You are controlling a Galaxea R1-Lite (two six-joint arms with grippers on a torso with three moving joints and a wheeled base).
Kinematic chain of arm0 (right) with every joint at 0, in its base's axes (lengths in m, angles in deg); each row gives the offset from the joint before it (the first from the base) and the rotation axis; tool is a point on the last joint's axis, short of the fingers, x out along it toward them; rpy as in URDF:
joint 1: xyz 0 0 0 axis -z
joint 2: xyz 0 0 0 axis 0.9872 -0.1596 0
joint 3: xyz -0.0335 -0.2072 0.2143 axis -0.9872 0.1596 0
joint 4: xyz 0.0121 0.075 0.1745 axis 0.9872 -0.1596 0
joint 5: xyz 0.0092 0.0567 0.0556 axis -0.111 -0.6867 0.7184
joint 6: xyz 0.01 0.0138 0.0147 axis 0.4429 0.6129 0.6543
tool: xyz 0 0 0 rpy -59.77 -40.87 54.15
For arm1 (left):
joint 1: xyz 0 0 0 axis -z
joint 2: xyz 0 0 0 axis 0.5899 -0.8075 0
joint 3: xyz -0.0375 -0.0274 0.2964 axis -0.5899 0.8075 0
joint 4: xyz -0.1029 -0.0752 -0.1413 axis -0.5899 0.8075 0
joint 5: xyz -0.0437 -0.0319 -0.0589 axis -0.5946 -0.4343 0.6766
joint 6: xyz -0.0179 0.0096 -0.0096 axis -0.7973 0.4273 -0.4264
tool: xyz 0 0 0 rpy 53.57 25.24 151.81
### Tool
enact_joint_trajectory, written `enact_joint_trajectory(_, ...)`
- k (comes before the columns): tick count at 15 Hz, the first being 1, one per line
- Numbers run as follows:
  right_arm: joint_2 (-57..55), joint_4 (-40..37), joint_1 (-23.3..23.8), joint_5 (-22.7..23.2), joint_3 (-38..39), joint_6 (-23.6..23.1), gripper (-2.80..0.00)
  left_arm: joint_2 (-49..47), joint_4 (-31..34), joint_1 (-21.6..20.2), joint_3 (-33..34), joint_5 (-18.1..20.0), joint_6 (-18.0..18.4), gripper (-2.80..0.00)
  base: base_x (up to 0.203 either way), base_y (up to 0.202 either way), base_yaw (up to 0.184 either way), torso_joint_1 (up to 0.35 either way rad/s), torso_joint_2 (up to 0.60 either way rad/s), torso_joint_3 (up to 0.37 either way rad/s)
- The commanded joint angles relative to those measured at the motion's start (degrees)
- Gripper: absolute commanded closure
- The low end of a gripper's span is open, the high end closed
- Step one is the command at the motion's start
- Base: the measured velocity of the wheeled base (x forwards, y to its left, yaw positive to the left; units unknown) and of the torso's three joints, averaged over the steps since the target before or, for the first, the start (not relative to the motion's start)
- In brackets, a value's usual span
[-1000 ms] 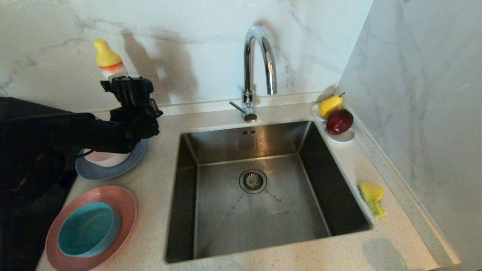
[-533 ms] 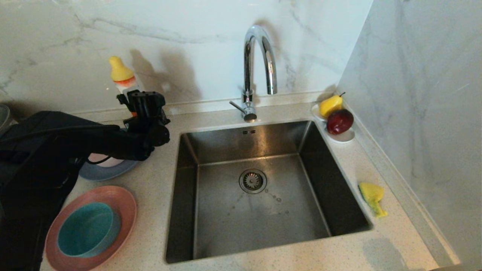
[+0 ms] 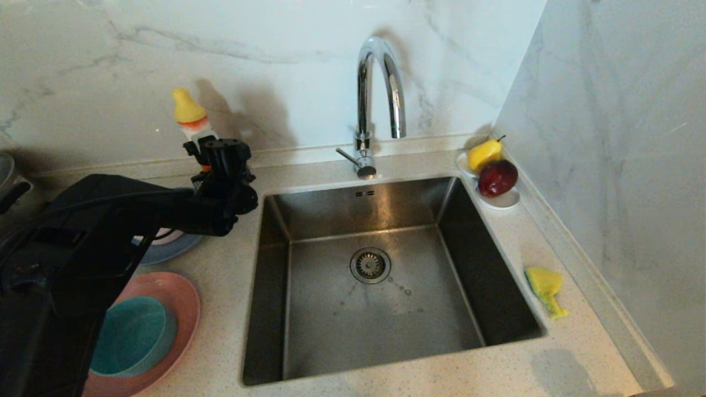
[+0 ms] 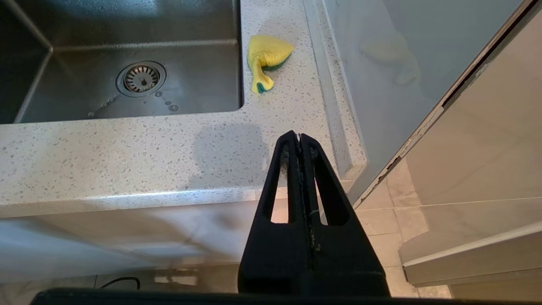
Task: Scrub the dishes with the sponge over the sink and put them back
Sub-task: Place the dish soap on the table
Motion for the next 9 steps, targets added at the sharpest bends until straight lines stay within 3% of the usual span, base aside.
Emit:
enact_joint_trajectory(1, 0.0, 0.0, 0.0, 0.0, 0.0, 0.0, 0.0, -1.1, -0.2, 0.0, -1.9, -0.3, 0.3, 0.0, 0.0, 0.0, 0.0, 0.0, 0.0, 0.0)
enact_joint_trajectory(9, 0.0, 0.0, 0.0, 0.0, 0.0, 0.0, 0.0, -1.8, -2.3, -0.3, -2.5, -0.3, 1.9, 0.0, 0.0, 0.0, 0.0, 0.0, 0.0, 0.0)
